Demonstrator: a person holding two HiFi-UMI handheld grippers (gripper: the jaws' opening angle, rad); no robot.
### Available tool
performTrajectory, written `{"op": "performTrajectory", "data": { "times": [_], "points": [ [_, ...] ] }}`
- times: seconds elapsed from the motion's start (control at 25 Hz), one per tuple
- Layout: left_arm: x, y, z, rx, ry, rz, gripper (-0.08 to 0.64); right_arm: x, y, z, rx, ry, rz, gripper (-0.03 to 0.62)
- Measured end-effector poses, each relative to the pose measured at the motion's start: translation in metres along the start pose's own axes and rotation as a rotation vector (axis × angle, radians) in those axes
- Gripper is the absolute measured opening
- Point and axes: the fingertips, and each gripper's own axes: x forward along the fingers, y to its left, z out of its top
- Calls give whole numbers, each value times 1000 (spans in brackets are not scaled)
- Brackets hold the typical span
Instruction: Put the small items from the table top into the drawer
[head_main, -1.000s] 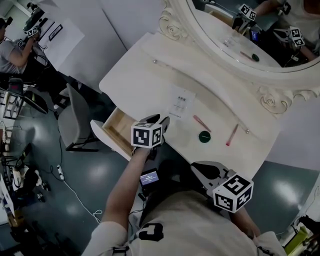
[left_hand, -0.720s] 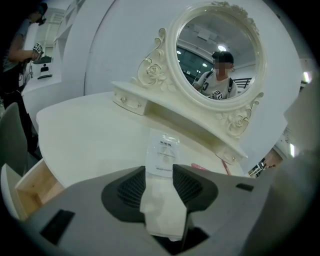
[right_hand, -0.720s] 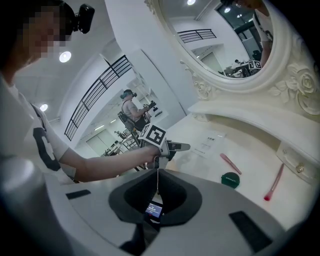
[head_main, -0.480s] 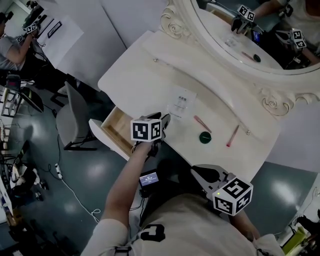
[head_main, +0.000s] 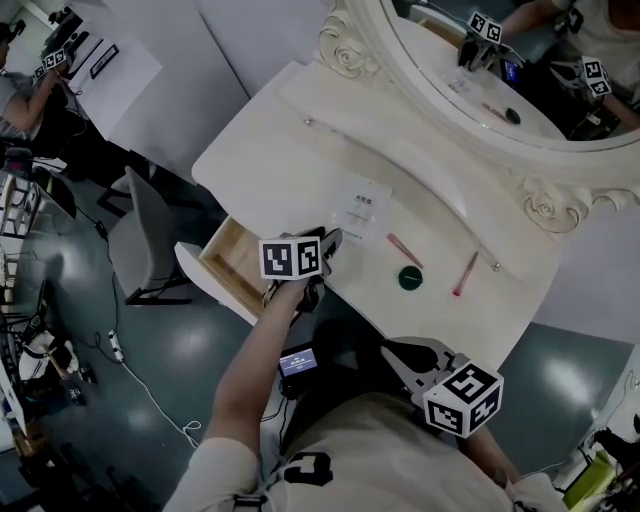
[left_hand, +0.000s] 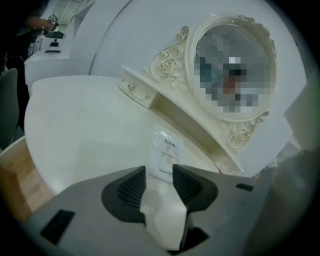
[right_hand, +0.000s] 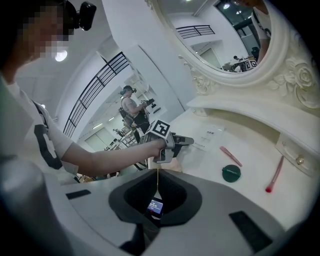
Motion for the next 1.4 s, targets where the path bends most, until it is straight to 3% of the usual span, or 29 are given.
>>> {"op": "performTrajectory", "data": {
  "times": [0.4,0.64,0.88,1.4],
  "points": [
    [7,3,2,-8,15,9,202,1,-3,-3,17,7,-13,28],
    [6,11,0,2,36,65,113,1,0,-4,28,4,-13,28],
    [7,17,1,3,43,99,72,2,0,-5,26,1,-19,28],
    [4,22,-2,3,25,117,57,-4,-3,-9,21,-11,-44,28]
  ]
}}
